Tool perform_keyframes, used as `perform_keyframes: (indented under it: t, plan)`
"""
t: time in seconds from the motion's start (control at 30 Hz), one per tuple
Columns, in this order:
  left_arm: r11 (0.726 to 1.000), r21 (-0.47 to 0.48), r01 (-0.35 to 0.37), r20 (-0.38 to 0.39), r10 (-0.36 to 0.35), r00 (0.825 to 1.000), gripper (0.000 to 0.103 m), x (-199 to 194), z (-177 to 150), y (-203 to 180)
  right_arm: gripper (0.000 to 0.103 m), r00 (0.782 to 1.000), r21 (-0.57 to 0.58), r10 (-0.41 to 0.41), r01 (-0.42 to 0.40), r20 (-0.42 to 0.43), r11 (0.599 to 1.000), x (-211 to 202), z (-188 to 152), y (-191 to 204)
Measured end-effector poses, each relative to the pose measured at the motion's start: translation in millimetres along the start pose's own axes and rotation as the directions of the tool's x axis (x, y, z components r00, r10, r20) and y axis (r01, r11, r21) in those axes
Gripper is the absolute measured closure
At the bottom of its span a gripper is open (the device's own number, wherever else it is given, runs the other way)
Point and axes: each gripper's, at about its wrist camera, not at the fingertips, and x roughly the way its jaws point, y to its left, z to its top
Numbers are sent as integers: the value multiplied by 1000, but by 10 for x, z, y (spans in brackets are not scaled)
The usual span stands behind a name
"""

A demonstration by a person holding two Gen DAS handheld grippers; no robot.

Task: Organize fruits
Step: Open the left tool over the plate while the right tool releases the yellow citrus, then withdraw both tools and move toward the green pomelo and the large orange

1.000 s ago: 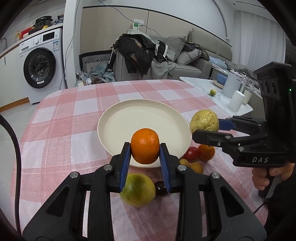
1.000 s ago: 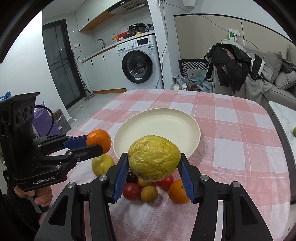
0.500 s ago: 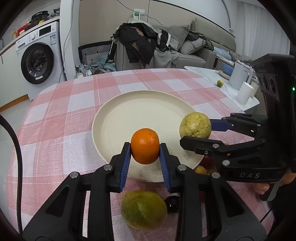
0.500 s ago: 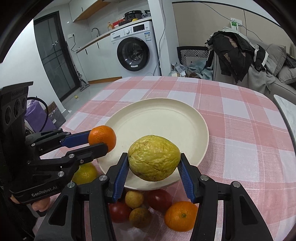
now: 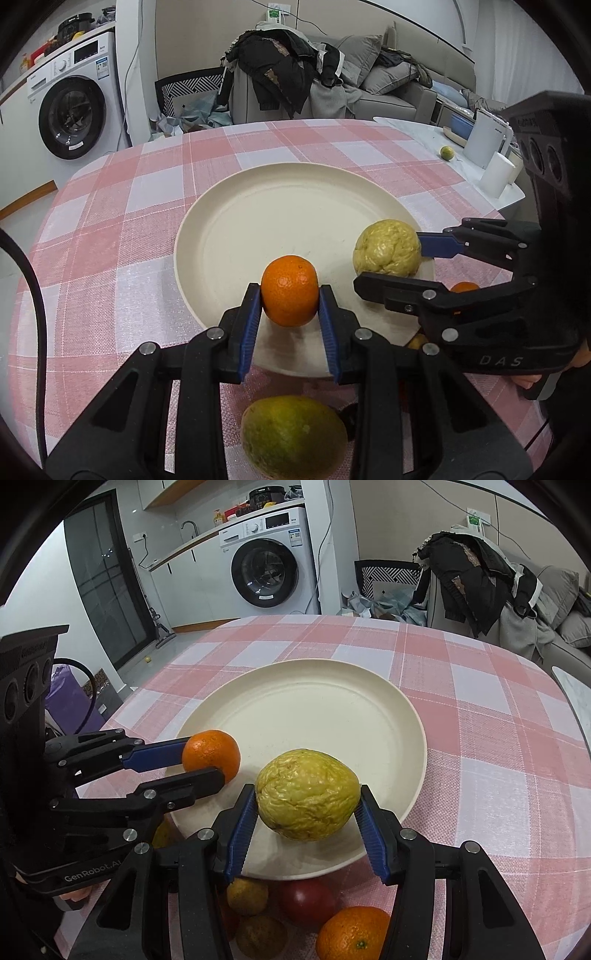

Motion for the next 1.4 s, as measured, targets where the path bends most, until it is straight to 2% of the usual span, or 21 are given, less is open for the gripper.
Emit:
perform_keyframes:
  t: [0.23, 0.43, 0.5, 0.57, 0.63, 0.73, 0.8, 0.87, 0.93, 1.1, 1.17, 1.4]
  plan:
    - [1000, 13, -16, -5, 16, 1000, 75, 44, -7, -23, 49, 1000, -19, -15, 15, -13, 1000, 56, 14, 3]
    - [1000, 4, -29, 3, 29, 1000, 74, -13, -16, -20, 48, 1000, 3, 5, -5, 8, 1000, 27, 20, -20]
    - [1000, 9, -28, 18, 28, 999, 71, -85, -17, -30, 48, 1000, -3, -6, 6, 24, 1000, -21, 21, -14]
    - [1000, 7, -26, 36, 26, 999, 60, -178, -29, -37, 44, 999, 1, -14, 14, 32, 1000, -62, 24, -17]
    - [999, 6, -35, 57, 35, 998, 52, -291, -52, -37, 29, 999, 15, 7, -7, 47, 1000, -117, 18, -41]
    - [998, 4, -59, 82, 58, 995, 42, -449, -108, -41, 25, 997, 32, 12, -15, 77, 999, -231, 7, -75]
    - [998, 2, -66, 98, 65, 993, 33, -563, -161, -48, 14, 996, 37, 6, -10, 91, 999, -305, -8, -90]
    - [998, -2, -69, 113, 69, 991, 22, -683, -226, -53, 11, 994, 49, 3, -8, 106, 999, -386, -32, -111]
    - [998, -4, -64, 124, 64, 990, 21, -789, -287, -66, 1, 994, 57, 1, -7, 113, 998, -469, -58, -127]
    - [997, -3, -76, 135, 75, 988, 12, -1004, -443, -83, 0, 987, 71, 17, -29, 158, 997, -676, -165, -136]
    - [997, -8, -70, 139, 71, 988, 1, -1066, -497, -81, 0, 986, 84, 10, -24, 164, 996, -737, -201, -141]
    - [997, -23, -79, 144, 82, 986, 1, -1203, -597, -10, 0, 985, 118, -43, 23, 169, 993, -850, -342, -202]
